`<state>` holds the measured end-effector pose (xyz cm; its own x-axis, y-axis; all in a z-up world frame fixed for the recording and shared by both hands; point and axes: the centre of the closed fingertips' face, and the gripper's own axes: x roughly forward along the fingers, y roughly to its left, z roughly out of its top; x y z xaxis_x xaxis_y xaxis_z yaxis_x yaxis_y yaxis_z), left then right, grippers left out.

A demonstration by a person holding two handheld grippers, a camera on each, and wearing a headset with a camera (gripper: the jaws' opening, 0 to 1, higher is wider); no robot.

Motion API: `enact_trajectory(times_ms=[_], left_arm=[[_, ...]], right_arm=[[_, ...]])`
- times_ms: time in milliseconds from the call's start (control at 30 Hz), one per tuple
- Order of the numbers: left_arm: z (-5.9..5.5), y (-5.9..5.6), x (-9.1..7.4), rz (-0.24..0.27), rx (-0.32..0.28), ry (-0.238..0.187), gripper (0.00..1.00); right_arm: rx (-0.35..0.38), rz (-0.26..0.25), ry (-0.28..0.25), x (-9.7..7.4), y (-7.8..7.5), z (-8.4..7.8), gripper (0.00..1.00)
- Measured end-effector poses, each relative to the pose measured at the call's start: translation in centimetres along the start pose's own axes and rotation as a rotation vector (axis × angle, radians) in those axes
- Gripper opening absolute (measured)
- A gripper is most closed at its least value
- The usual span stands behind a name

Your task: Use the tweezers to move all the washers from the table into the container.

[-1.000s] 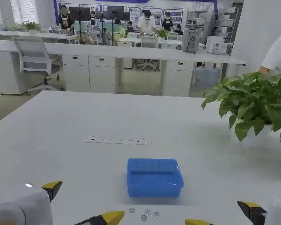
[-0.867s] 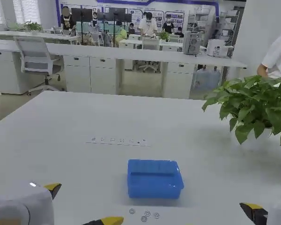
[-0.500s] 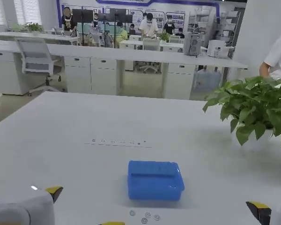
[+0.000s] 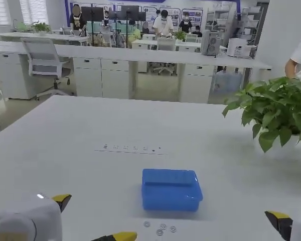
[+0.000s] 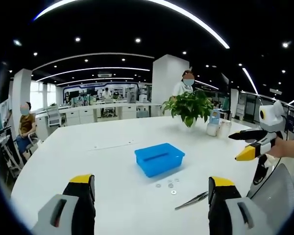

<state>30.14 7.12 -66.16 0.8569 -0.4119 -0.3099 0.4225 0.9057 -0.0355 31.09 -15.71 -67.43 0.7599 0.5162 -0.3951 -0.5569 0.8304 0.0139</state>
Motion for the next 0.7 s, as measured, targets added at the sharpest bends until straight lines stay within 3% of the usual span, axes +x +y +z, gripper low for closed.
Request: enact_trajectory(times_ms=[700], left_arm=[[0.0,0.3,0.9,0.008,0.012,0.016,0.98]], right_arm=[[0.044,-0.042,-0.010,0.0,-1.5,0.4,0.95]])
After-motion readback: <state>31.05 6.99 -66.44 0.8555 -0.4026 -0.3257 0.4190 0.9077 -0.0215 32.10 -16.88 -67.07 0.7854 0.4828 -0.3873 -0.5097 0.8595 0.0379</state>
